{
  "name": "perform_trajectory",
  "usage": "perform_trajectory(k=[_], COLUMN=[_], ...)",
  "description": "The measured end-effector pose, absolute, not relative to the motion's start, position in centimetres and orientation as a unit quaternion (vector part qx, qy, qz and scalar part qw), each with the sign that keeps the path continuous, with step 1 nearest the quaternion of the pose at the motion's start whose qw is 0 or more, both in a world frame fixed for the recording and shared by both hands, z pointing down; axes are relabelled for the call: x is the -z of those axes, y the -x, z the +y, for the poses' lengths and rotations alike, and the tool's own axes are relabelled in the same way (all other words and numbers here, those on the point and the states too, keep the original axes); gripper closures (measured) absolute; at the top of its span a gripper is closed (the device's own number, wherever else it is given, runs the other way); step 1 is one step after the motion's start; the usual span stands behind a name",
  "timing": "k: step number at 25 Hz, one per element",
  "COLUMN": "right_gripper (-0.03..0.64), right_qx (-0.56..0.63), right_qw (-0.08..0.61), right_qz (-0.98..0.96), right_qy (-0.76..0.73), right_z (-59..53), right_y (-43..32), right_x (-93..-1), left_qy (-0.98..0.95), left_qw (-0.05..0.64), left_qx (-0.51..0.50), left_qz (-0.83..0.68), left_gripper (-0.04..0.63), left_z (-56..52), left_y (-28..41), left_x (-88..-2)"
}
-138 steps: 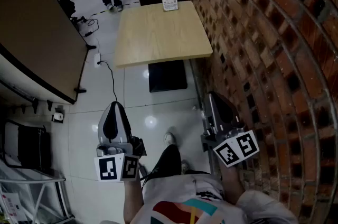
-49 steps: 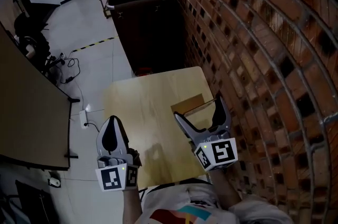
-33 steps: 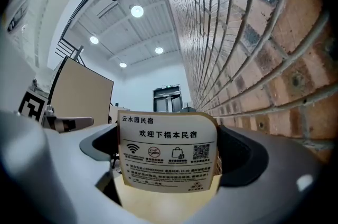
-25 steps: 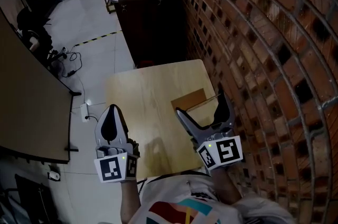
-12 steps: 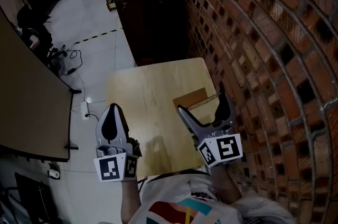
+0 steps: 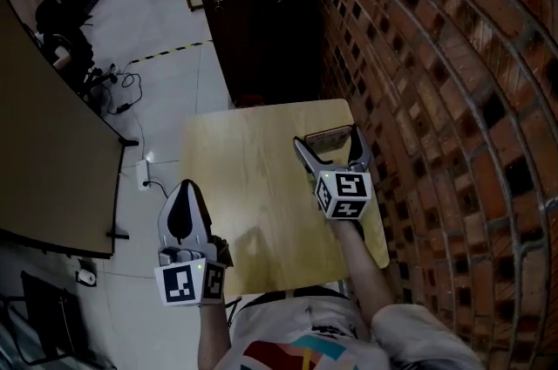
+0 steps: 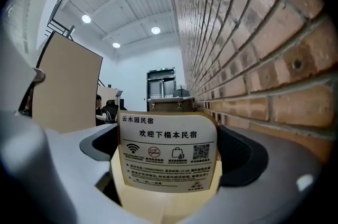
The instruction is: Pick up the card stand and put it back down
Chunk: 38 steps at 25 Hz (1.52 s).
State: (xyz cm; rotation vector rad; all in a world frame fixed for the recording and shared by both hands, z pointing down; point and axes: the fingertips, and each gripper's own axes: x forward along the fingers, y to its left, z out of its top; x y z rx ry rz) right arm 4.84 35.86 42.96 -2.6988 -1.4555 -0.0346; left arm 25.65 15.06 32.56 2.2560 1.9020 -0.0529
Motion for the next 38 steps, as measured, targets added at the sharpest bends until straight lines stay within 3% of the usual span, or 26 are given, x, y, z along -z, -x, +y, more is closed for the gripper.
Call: perform_trajectory(k=[19,38], right_gripper=[0.061,0.046], right_qx=[0.147,0.149], right_qw=[0.135,0.144], right_qz=[-0.492,-0.476], right_qy=[0.848,0.854], right_z=[49.9,50.2], right_y=[-10.1,-10.6], right_x=[-58.4,-57.7], left_qy=[-0.816,-0.815], left_qw=[0.05,0.058], left_qx=[-0.015,-0.015], left_qz=[0.576,0.577], left_gripper=[0.591,0.591], left_z=[16.6,16.6], left_y=[-31.5,-30.8], left_x=[-36.1,-36.0])
